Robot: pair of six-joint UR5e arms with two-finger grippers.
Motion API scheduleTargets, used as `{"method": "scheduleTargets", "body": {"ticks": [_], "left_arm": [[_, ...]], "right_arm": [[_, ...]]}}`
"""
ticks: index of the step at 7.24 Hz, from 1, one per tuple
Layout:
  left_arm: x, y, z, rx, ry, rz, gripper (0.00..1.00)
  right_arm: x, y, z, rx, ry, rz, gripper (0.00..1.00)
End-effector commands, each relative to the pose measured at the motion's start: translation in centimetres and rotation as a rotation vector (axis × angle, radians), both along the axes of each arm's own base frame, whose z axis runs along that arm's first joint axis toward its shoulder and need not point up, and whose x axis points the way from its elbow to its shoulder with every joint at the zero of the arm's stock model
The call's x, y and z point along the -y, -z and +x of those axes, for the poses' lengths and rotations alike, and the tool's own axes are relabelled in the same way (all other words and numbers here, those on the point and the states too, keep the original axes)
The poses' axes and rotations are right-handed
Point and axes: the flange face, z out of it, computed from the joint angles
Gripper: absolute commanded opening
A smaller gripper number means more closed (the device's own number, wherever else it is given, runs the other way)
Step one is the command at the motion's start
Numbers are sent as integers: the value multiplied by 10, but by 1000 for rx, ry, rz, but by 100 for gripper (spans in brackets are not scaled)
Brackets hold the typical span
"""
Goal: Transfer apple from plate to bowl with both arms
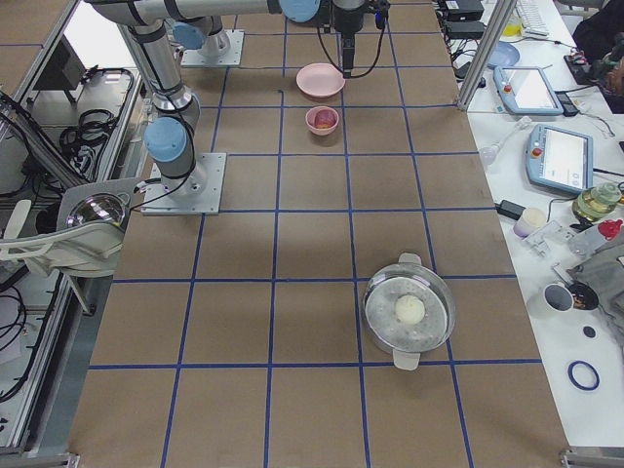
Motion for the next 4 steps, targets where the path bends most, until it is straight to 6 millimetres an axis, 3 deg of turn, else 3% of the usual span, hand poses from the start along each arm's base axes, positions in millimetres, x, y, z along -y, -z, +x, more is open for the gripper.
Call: {"method": "scheduleTargets", "body": {"ticks": [1, 4], "left_arm": [[4, -23, 32, 0, -51, -36, 100], [2, -23, 50, 47, -68, -17, 100]], "right_arm": [[0, 0, 0, 0, 0, -4, 100], [0, -1, 0, 0, -1, -1, 100]]}}
